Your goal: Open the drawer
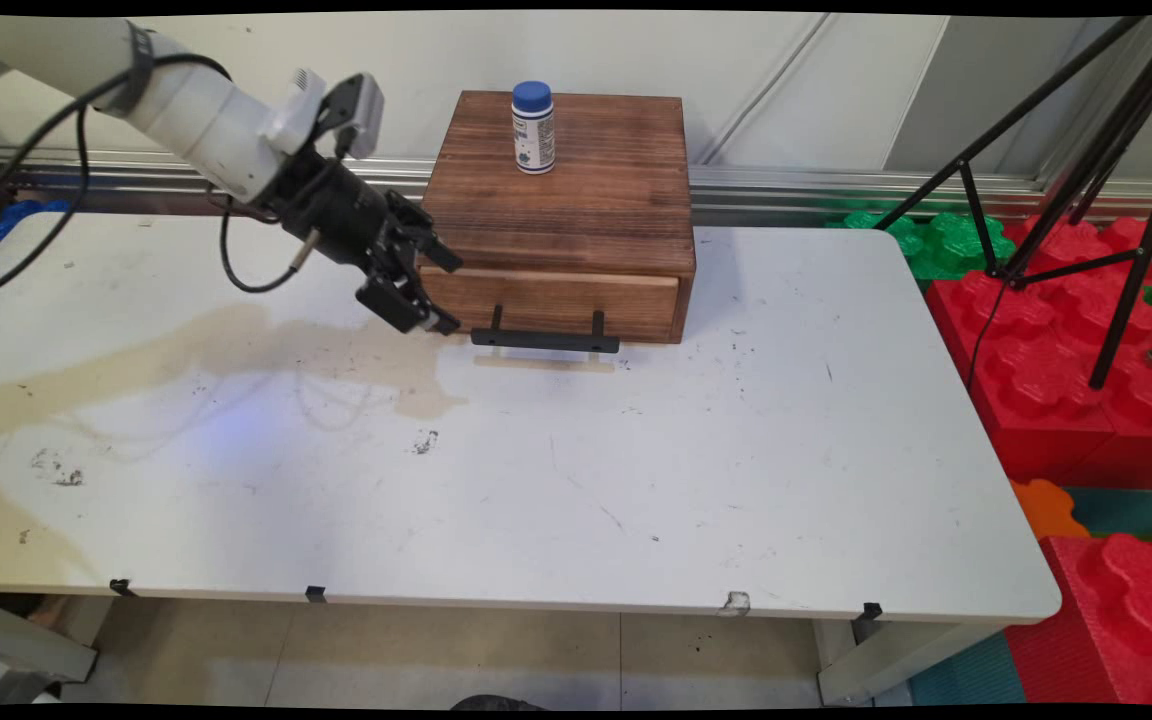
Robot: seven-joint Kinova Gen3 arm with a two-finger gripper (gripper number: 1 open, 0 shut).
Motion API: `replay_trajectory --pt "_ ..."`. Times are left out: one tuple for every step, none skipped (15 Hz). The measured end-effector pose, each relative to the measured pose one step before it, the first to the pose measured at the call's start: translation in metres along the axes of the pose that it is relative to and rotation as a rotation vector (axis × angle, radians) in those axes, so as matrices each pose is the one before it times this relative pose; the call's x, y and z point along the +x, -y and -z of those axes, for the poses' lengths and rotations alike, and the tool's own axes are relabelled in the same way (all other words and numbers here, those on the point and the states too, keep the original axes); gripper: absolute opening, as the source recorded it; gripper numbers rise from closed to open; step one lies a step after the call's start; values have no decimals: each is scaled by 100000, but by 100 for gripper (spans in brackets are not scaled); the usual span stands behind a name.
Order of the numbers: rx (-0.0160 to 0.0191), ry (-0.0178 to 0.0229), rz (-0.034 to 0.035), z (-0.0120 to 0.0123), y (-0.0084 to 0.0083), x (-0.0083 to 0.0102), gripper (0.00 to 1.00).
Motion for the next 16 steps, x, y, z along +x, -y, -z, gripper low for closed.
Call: replay_trajectory --pt "-117 562 -237 -502 -91 78 100" --pt "-131 681 -314 -604 -103 85 100" --pt "-74 648 -258 -594 -80 85 100" --pt "-6 555 -170 -495 -46 64 100" --pt "30 334 -140 -345 -22 66 100" --pt "83 540 -183 -573 -31 107 100" --pt "61 384 -308 -496 -18 135 100" --pt "44 405 -526 -576 -13 186 100" --pt "18 350 -608 -488 -10 176 100" --pt "107 566 -1100 -592 -11 238 100" --pt "148 606 -986 -584 -17 236 100" --pt "140 516 -583 -491 -29 192 100" --pt "227 715 -611 -590 -17 241 100" --pt "324 685 -567 -554 0 233 100" --pt "304 556 -463 -453 17 196 100" --pt "283 580 -666 -496 16 224 100"
